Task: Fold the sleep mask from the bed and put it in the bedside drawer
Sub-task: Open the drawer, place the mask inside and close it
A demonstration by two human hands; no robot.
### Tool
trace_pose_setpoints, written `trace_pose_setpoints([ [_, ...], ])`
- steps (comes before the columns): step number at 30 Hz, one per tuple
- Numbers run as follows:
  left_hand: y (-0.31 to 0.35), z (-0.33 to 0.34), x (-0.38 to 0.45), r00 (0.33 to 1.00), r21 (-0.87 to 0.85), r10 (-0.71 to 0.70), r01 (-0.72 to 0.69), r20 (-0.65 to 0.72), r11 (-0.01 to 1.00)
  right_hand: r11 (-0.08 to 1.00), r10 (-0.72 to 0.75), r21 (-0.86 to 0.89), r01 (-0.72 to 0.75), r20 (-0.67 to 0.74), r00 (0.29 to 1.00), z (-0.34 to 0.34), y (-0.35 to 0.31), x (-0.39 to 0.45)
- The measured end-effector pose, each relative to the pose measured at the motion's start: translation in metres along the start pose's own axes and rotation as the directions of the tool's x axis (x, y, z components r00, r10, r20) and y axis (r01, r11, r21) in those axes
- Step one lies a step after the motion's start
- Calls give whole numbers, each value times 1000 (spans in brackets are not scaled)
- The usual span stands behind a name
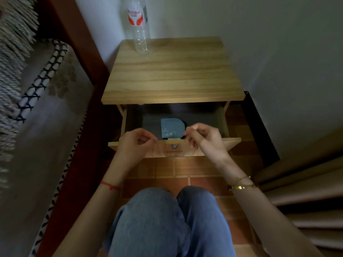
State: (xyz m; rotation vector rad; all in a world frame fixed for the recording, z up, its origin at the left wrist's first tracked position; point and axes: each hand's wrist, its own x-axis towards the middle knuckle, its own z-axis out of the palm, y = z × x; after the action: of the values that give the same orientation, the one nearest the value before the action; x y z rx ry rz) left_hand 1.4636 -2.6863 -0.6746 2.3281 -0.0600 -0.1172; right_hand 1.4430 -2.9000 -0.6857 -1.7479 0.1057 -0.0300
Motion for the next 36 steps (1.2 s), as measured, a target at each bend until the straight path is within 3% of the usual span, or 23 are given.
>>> trace_pose_setpoints([
  [5,-14,9,-6,987,180,-24,-5,157,984,985,23,-175,2,138,990,5,24,-20],
  [8,-20,18,-3,979,225,-10,-36,203,974,896,-19,-437,76,133,991,6,36,-21],
  [14,-31,33,2,975,201,13,-59,221,978,793,-113,-592,146,93,989,8,44,-21],
  [19,-35,35,4,985,205,56,-90,164,975,768,-123,-626,136,64,990,11,46,-20],
  [26,-34,32,9,979,190,204,-198,-13,962,772,-247,-599,215,29,969,11,36,-12],
  [36,-37,33,28,972,156,222,-209,-76,965,768,-272,-597,231,22,962,16,38,8],
])
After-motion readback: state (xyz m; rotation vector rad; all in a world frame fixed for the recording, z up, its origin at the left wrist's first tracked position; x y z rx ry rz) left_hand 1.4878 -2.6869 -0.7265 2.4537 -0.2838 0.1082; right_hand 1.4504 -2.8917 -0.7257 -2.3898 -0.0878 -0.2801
